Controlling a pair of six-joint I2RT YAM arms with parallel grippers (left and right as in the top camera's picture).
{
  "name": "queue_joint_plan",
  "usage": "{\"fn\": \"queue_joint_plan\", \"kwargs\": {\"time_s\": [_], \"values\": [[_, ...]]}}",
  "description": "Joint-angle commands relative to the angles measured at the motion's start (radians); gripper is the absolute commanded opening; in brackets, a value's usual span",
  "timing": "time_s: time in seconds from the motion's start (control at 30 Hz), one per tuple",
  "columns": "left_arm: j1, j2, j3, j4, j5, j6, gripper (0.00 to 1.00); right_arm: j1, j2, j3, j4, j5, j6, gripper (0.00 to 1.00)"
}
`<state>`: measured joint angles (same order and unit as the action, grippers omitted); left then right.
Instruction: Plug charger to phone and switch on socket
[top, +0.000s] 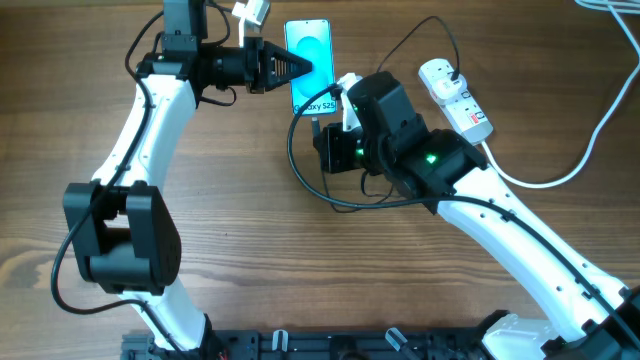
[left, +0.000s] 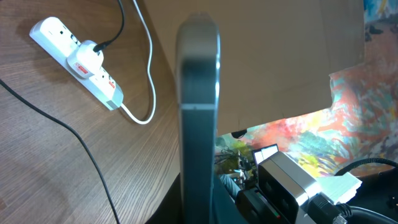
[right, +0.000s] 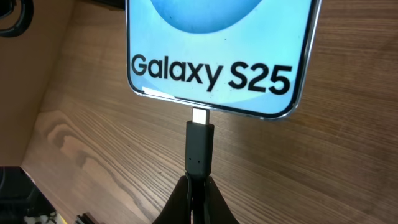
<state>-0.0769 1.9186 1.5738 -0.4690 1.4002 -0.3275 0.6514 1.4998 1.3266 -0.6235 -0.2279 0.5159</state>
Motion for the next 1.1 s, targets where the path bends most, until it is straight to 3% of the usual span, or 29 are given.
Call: {"fn": "queue_joint_plan", "kwargs": {"time_s": [0.0,1.07], "values": [[0.002,-0.027,0.005,0.01,0.037,-0.002,0.04,0.0,0.009,0.005,0.002,-0.016,0.007,0.04],[0.004,-0.027,0.005,0.01,0.011,0.006,0.04,-0.004,-0.008,0.062,-0.014,-0.004,-0.018,0.04]]}}
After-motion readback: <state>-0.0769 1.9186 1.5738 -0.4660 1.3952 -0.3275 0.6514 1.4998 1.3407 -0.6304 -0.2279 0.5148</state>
